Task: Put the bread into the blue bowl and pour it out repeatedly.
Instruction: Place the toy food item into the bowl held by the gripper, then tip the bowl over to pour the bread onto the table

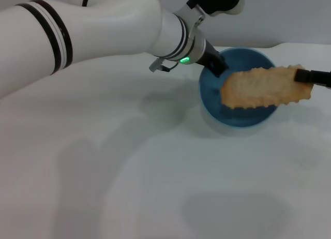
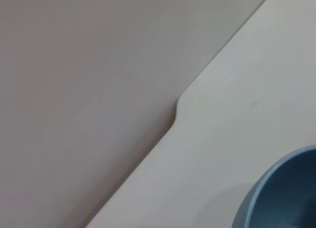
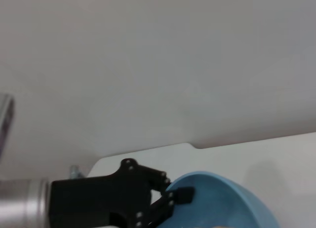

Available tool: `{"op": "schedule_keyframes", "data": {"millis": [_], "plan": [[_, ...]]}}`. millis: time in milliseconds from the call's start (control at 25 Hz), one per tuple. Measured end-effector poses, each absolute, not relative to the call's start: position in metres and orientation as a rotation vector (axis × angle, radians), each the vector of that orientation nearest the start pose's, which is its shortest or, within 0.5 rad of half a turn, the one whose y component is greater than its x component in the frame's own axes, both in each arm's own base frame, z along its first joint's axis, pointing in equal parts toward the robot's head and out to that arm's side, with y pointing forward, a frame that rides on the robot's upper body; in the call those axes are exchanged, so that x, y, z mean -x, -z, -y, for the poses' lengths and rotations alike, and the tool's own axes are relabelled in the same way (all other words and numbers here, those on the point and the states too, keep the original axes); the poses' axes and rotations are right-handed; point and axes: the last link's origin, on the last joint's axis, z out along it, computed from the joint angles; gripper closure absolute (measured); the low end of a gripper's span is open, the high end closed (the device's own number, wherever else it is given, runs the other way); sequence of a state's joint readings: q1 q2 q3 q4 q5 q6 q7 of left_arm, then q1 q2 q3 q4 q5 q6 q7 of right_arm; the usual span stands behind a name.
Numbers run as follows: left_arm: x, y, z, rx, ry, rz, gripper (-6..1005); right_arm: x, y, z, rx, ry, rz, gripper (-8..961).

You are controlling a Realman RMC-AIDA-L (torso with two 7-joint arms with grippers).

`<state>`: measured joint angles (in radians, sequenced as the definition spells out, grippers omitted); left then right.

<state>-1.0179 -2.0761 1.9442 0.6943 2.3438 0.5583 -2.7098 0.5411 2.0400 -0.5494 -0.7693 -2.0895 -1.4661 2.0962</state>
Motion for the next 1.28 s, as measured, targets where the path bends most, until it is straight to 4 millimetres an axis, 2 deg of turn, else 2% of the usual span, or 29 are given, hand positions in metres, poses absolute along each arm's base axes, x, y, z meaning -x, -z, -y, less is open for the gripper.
{"op": "schedule_keyframes", "data": {"millis": [160,320,680,1000,1080,1200,1280], "plan": [[0.100,0.126,-0.429,2.524,-0.127,0.477,1001,-0.291,-0.044,-0.362,2.222,-0.736,-1.503,835],[0.101,0.126,-0.428,2.523,-0.123,0.486,1001,-0.289,-0.038,-0.364,2.235,-0.727,-1.509,838],[0.105,0.126,-0.428,2.518,-0.120,0.502,1001,-0.280,-0.030,-0.367,2.293,-0.725,-1.395,803],[0.111,0.124,-0.430,2.500,-0.104,0.516,1001,-0.280,-0.044,-0.366,2.252,-0.852,-1.325,614],[0.112,0.124,-0.430,2.492,-0.094,0.518,1001,-0.282,-0.055,-0.363,2.219,-0.910,-1.267,567],[0.115,0.122,-0.432,2.476,-0.075,0.520,1001,-0.288,-0.070,-0.356,2.192,-0.944,-1.040,476],[0.115,0.121,-0.433,2.466,-0.057,0.516,1001,-0.299,-0.076,-0.351,2.141,-0.908,-0.887,476]]}}
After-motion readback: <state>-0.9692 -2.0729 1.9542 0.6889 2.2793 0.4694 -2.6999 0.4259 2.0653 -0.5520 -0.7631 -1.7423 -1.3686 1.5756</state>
